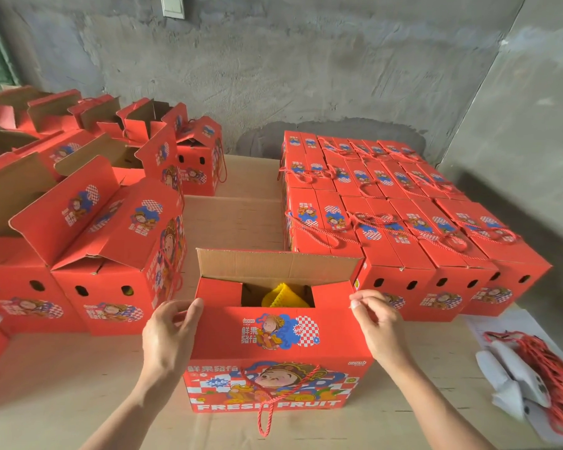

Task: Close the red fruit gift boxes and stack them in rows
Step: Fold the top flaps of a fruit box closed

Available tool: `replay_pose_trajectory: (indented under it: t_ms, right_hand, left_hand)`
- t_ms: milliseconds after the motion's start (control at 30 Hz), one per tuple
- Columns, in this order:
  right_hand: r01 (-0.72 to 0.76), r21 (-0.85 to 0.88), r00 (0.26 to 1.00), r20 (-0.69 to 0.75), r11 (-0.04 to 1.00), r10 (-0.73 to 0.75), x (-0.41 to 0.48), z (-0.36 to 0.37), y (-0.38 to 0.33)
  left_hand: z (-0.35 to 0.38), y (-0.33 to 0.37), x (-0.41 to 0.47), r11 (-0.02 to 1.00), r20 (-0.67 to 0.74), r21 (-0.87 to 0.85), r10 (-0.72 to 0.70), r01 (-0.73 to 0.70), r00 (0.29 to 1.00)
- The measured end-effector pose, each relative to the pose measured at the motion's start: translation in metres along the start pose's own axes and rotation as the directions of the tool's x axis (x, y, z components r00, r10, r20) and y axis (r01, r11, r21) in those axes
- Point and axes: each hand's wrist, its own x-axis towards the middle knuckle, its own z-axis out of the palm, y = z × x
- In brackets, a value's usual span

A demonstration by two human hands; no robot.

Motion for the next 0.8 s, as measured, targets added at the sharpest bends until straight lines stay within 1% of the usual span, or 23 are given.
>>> replay_pose_trajectory:
  t_ms: [33,167,300,433,533,600,667,733,800]
  right_hand:
    - [0.001,-0.006,1.0,0.0,1.0,-0.001,0.0,0.0,0.0]
    - [-0.01,0.001,1.0,0.005,1.0,0.01,0.001,0.001,0.001]
    - [-0.036,0.016,0.999,0.004,0.999,0.036,0.001,0.002,0.003]
    - [-0.074,0.045,0.997,0.02,0.996,0.073,-0.001,0.003,0.005]
    - [-0.164,0.101,0.986,0.041,0.981,0.16,-0.003,0.003,0.007]
    - [-0.21,0.125,0.974,0.114,0.97,0.196,-0.001,0.002,0.006]
    - [-0.219,0.166,0.954,0.244,0.962,0.175,0.004,0.0,0.005]
    - [-0.272,0.218,0.911,0.373,0.937,0.178,0.01,-0.002,0.005]
    - [-0.332,0.232,0.882,0.42,0.914,0.213,0.015,-0.003,0.007]
  left_hand:
    - [-0.001,-0.001,0.001,0.999,0.002,-0.022,-0.041,0.041,0.999]
    - [0.001,-0.001,-0.003,0.991,-0.043,-0.067,-0.122,0.119,0.992]
    - [0.006,-0.002,-0.001,0.978,-0.062,-0.134,-0.167,0.158,0.984]
    - [0.007,-0.005,0.003,0.959,0.005,-0.198,-0.207,0.204,0.978]
    - [0.006,-0.005,0.008,0.928,0.073,-0.262,-0.254,0.265,0.964]
    - [0.005,-0.003,0.011,0.917,0.135,-0.289,-0.247,0.277,0.959]
    - [0.006,-0.001,0.011,0.924,0.173,-0.281,-0.215,0.258,0.961]
    - [0.006,0.0,0.01,0.933,0.186,-0.267,-0.194,0.239,0.963]
    - [0.006,0.001,0.009,0.947,0.185,-0.245,-0.166,0.209,0.969]
